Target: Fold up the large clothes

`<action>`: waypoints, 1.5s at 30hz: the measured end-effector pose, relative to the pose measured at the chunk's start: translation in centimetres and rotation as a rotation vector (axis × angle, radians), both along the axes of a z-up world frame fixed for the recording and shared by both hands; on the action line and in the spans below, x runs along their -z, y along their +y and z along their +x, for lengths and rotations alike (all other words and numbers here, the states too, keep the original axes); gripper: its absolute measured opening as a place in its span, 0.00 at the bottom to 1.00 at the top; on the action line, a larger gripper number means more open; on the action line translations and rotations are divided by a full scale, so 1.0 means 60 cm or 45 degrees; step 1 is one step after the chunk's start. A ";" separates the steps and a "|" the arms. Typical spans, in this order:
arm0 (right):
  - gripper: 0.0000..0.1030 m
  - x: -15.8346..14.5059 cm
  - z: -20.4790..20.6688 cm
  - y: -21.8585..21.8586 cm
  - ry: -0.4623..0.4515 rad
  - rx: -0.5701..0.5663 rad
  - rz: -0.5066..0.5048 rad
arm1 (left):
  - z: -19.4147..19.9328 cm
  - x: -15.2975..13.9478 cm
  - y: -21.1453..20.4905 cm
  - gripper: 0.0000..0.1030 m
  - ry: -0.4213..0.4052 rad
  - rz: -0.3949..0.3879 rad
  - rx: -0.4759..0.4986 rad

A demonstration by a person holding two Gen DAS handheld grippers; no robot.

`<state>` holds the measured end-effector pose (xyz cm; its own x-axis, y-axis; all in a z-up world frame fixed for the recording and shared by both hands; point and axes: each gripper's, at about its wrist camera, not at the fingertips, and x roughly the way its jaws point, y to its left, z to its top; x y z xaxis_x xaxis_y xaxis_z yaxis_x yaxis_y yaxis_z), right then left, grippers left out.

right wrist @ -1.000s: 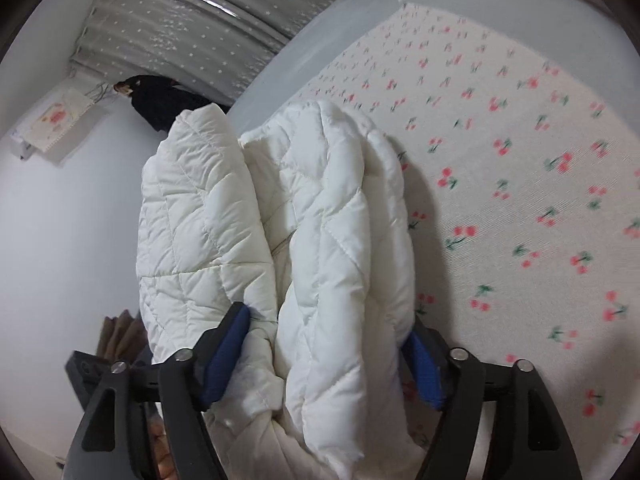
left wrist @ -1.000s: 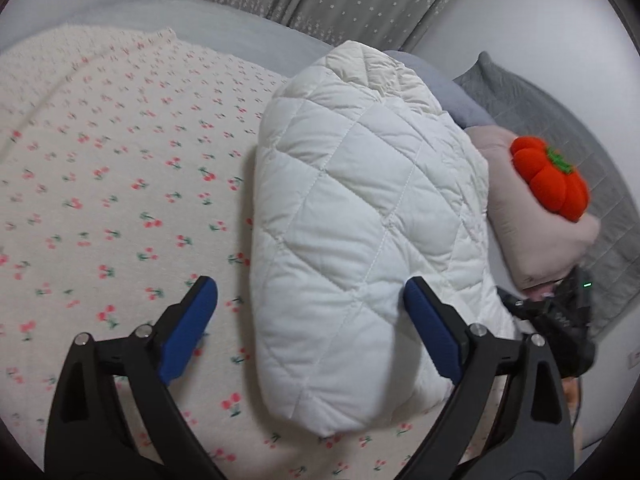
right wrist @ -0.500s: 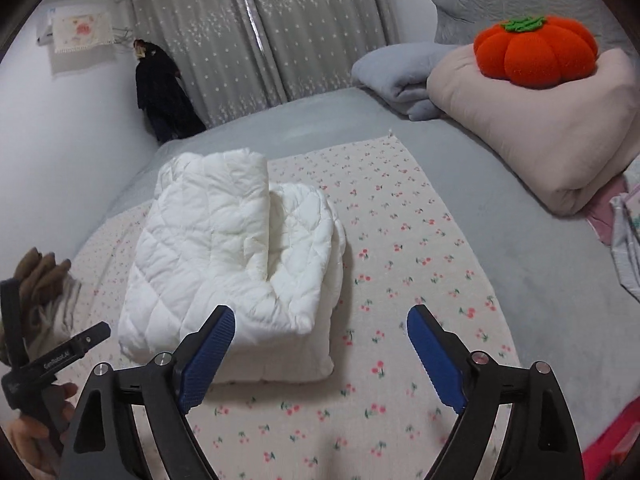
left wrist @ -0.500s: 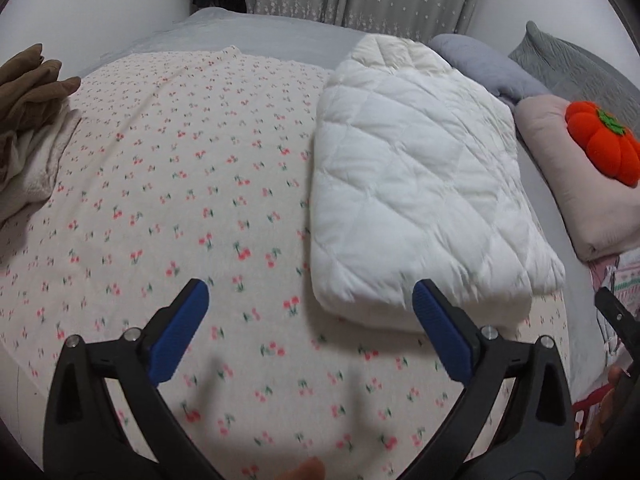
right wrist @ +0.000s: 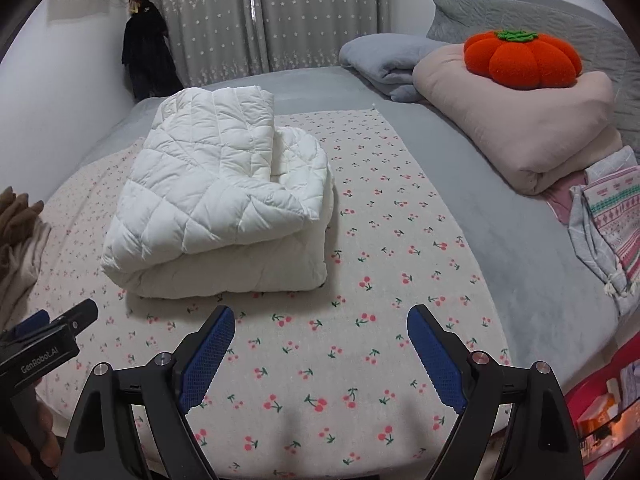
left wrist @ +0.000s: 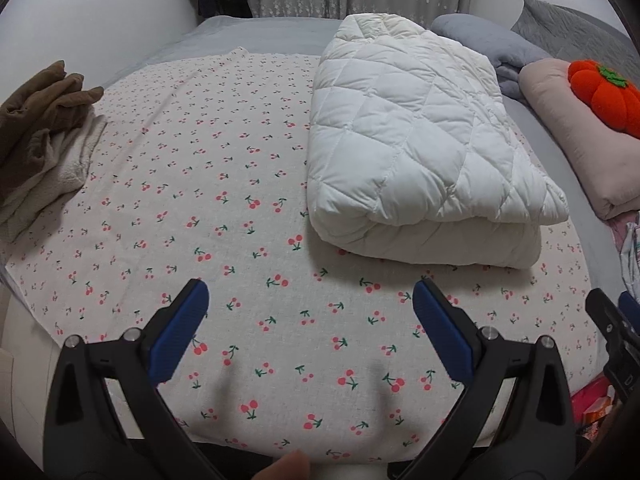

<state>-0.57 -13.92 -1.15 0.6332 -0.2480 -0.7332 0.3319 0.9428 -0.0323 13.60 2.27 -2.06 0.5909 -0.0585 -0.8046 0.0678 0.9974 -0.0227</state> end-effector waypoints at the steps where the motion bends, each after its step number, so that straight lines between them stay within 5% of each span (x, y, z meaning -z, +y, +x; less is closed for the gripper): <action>1: 0.87 0.000 0.000 0.002 -0.002 0.003 -0.015 | 0.000 0.002 0.000 0.99 -0.002 0.007 -0.001; 45: 0.87 0.040 0.033 0.051 0.061 -0.070 -0.032 | -0.004 0.017 0.007 0.99 0.025 -0.004 0.038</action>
